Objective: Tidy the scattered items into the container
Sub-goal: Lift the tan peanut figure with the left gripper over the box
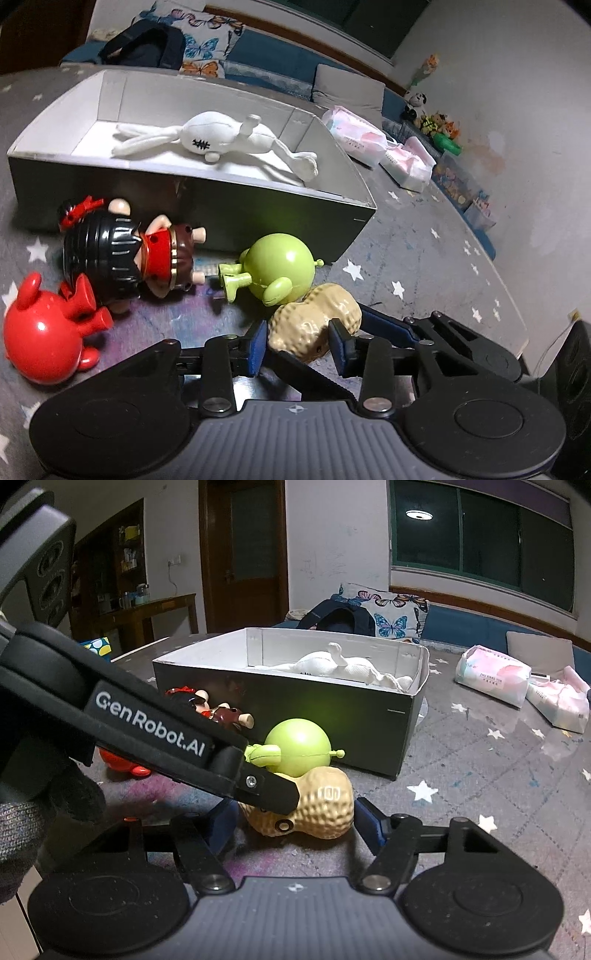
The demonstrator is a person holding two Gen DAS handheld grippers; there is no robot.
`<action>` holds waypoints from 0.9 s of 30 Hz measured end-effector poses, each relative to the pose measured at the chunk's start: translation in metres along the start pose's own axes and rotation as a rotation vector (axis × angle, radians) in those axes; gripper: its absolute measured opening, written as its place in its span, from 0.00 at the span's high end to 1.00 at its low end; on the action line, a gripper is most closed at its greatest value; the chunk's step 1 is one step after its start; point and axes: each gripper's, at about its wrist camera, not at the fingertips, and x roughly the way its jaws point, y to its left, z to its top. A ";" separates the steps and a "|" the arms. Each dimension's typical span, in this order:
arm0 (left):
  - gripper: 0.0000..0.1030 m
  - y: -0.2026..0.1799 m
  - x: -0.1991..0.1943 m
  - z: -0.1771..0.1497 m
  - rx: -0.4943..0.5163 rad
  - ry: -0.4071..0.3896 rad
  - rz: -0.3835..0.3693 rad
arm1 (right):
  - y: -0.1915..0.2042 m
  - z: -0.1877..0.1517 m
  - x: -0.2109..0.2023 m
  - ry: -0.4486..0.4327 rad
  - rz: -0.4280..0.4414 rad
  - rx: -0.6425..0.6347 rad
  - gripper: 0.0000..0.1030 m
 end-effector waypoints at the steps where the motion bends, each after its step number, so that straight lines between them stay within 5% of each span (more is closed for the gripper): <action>1: 0.62 0.001 0.000 0.000 -0.004 -0.001 -0.002 | 0.000 0.000 0.000 0.001 -0.001 -0.001 0.33; 13: 0.62 -0.020 -0.032 0.009 0.035 -0.092 -0.023 | 0.001 0.021 -0.029 -0.072 -0.022 -0.064 0.35; 21: 0.62 -0.026 -0.040 0.057 0.052 -0.173 -0.020 | -0.011 0.074 -0.021 -0.122 -0.020 -0.125 0.35; 27: 0.62 -0.006 -0.011 0.101 -0.018 -0.134 -0.015 | -0.030 0.111 0.020 -0.055 0.012 -0.164 0.35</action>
